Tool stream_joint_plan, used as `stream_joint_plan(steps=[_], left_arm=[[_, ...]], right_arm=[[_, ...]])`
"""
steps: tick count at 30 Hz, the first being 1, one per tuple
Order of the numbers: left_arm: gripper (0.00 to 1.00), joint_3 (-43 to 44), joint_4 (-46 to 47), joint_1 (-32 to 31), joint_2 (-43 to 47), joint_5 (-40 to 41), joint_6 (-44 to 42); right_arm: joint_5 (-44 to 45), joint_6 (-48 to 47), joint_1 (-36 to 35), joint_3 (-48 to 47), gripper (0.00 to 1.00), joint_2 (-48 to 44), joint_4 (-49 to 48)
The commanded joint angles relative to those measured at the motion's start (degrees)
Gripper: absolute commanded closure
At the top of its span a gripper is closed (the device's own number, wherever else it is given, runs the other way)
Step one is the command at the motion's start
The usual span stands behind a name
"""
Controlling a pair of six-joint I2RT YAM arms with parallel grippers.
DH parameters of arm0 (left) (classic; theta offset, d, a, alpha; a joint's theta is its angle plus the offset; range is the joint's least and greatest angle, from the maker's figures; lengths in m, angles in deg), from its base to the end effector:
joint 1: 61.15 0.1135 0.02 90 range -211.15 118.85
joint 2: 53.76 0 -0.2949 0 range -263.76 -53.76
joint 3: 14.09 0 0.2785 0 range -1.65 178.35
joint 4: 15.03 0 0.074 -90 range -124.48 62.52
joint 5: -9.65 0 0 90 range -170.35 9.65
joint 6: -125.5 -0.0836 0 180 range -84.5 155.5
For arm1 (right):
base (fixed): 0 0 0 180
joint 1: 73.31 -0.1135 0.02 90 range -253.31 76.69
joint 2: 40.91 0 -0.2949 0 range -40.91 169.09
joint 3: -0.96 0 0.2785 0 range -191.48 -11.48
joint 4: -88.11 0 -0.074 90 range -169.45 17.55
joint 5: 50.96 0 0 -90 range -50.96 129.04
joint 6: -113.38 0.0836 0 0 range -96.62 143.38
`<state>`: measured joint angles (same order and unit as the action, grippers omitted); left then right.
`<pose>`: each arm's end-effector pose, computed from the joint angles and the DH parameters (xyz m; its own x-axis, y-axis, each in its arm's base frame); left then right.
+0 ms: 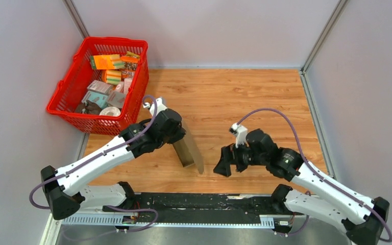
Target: Fold the paper box
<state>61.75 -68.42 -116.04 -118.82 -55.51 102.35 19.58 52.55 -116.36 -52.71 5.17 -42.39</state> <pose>0.1895 -0.2085 0.3315 -0.6722 -0.4947 -0.5508 -0.1361 0.8139 -0.5649 0.1310 0.1605 0.2606 -0.8282 -0.1448 -0.5414 -0.4823 0.6761 0.5570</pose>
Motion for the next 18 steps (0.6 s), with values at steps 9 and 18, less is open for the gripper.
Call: stream_joint_plan(steps=[9,18], left_arm=[[1.00,9.73,-21.81,7.61,-8.68,-6.29,27.19],[1.00,5.52,-19.79,7.96,-6.31,-5.86,31.49]], right_arm=[[30.80,-15.28,-25.50,-2.97,0.07,9.09,-10.51],[41.43,-19.23,-27.79,-2.80,0.26,13.06,-17.54]])
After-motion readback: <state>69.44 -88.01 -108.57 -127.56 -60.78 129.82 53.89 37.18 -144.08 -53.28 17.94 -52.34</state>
